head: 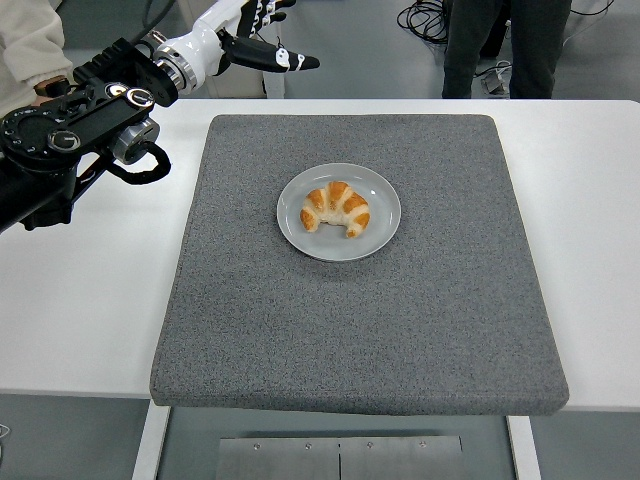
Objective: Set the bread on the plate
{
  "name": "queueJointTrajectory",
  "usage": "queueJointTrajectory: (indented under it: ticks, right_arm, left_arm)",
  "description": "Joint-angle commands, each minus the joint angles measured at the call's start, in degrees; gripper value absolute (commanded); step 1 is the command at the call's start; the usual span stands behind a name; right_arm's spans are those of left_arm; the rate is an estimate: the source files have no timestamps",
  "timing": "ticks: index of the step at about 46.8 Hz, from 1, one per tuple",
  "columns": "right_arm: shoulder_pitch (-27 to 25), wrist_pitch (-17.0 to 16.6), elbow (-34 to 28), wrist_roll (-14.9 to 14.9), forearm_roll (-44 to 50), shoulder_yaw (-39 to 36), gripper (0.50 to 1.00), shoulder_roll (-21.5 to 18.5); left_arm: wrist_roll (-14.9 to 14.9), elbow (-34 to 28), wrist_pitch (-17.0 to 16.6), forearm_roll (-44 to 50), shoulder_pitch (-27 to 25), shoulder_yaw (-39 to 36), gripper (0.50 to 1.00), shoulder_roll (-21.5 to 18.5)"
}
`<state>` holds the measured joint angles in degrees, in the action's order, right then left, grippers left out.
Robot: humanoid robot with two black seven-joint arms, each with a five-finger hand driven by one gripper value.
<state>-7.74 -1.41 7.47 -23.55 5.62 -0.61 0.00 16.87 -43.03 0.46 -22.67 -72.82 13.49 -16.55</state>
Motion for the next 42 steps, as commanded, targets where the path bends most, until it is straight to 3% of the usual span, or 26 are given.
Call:
queueJointTrajectory:
  ticks: [1, 12, 17, 28, 42]
  right_arm:
    - [0.0, 0.0, 0.0, 0.0, 0.0, 0.0, 1.000, 0.0]
    - [0.0, 0.0, 0.0, 0.0, 0.0, 0.0, 1.000, 0.0]
    - [0.0, 0.0, 0.0, 0.0, 0.0, 0.0, 1.000, 0.0]
    - [0.0, -0.1, 0.1, 0.0, 0.0, 0.0, 1.000, 0.0]
    - [-0.1, -0.1, 0.3, 0.0, 0.0, 0.1, 1.000, 0.0]
  left_arm:
    - [-0.3, 0.0, 0.6, 4.5, 1.5, 2.1, 0.974, -0.1]
    - [-0.8, 2.9, 1.2, 9.0, 6.3, 7.8, 0.974, 0.9]
    - [-3.1, 4.9, 1.6, 10.4, 8.5, 12.5, 0.974, 2.1]
    - [-5.5, 13.0, 5.7, 13.4, 12.4, 20.9, 0.974, 6.0]
    - [-5.5, 20.4, 9.6, 18.0, 13.1, 23.2, 0.974, 11.1]
